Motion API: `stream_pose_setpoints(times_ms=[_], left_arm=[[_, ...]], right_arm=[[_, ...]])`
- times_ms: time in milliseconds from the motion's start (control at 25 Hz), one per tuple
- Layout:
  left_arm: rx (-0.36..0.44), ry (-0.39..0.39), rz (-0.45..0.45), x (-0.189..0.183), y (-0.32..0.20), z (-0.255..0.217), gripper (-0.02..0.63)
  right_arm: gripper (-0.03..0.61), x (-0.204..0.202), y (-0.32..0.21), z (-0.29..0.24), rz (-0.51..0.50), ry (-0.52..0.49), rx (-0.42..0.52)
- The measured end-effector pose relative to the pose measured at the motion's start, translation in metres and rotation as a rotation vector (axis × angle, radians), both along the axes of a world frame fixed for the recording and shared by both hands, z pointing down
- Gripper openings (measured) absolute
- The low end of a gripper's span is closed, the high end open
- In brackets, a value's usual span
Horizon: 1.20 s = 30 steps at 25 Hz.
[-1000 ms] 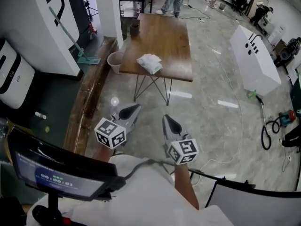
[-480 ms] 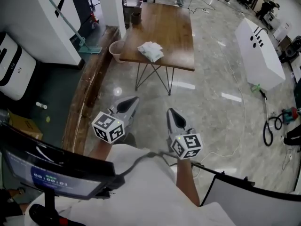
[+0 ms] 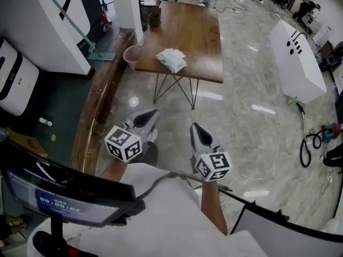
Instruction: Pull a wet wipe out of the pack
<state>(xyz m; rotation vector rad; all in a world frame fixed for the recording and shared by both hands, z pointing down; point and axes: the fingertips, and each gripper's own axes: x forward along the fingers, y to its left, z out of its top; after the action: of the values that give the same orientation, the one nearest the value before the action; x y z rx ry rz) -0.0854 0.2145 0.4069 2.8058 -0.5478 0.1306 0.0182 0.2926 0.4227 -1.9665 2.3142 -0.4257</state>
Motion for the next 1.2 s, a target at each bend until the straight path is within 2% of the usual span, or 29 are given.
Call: stream_pose_setpoints(times_ms=[280,480,680,880,1200], left_arm=[[0.0,0.014,0.042,0.03,-0.071,0.008,0.003],[-0.006,0.008,0.104,0.066,-0.146,0.004,0.003],[-0.017,-0.006,0.177,0.098,-0.214,-0.002,0.003],[-0.004,-0.008,0.249,0.127,-0.273,-0.011,0.003],[-0.024,-0.024,0.316,0.151,-0.353,-0.01,0.003]], right_arm=[[0.008,0.021,-0.064,0.007,0.023,0.024,-0.025],[0.008,0.039,-0.134,-0.003,0.045,0.05,-0.034],[0.008,0.054,-0.208,-0.008,0.052,0.032,-0.061],[0.008,0.072,-0.278,-0.021,0.065,0.035,-0.049],[0.008,0.093,-0.363,-0.021,0.093,0.019,-0.067]])
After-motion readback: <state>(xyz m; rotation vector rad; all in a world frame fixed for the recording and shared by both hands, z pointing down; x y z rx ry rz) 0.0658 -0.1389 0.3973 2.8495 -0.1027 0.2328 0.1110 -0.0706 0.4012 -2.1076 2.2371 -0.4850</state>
